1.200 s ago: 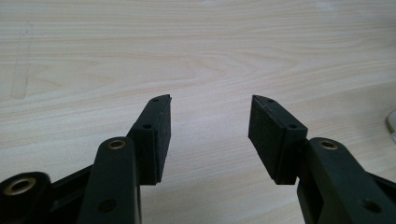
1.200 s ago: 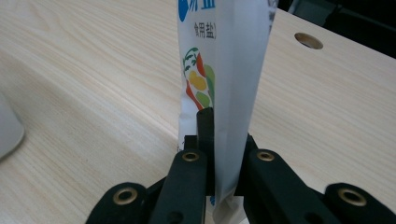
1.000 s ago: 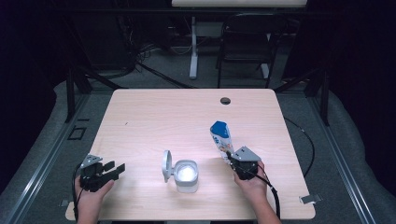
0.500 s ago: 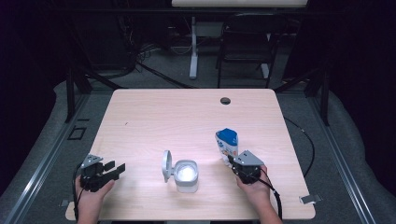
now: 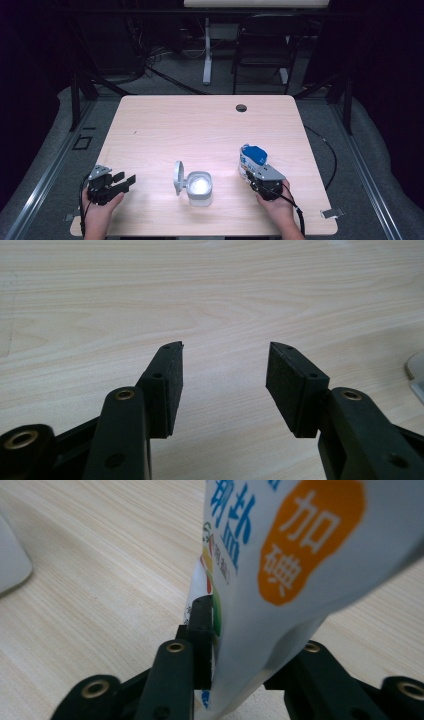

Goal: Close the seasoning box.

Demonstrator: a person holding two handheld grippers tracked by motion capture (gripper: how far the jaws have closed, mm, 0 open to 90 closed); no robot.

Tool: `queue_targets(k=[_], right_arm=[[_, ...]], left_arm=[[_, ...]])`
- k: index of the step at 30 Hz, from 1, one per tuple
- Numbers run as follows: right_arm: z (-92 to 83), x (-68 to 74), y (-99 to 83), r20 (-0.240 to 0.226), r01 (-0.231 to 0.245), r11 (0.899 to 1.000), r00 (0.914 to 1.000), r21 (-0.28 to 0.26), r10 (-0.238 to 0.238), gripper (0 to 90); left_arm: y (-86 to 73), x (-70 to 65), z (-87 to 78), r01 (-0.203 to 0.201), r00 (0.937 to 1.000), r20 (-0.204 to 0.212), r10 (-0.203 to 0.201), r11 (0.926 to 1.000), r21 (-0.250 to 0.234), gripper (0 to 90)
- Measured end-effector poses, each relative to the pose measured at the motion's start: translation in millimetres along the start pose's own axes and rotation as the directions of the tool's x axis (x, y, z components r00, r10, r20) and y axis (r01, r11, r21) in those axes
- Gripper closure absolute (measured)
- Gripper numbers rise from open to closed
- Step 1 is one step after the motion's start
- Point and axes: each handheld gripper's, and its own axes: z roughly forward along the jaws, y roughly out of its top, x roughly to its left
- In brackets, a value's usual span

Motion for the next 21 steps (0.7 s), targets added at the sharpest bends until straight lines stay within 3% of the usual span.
queue_targets(k=[4,8,15,21], right_arm=[[-2.0,1.2,0.0,0.004,0.020,1.000,0.9998,0.009,-0.020,62.6],[-4.1,3.1,-0.2,-0.022,0.025,1.000,0.9994,-0.003,-0.025,54.0],[-6.6,8.0,0.5,-0.016,0.052,0.999,0.9985,0.005,-0.052,48.8],[-9.2,10.5,-0.6,-0.043,0.065,0.998,0.9970,0.013,-0.064,46.0]], left_arm=[[0.8,-1.8,0.7,-0.007,1.0000,0.002,0.007,1.0000,0.003,49.3],[1.2,-3.4,0.5,-0.009,1.0000,0.001,0.009,1.0000,0.002,49.3],[1.8,-5.6,0.8,-0.022,0.9997,0.010,0.022,0.9998,-0.002,49.2],[5.5,-12.8,-0.6,-0.043,0.9989,0.021,0.043,0.9991,-0.008,49.2]])
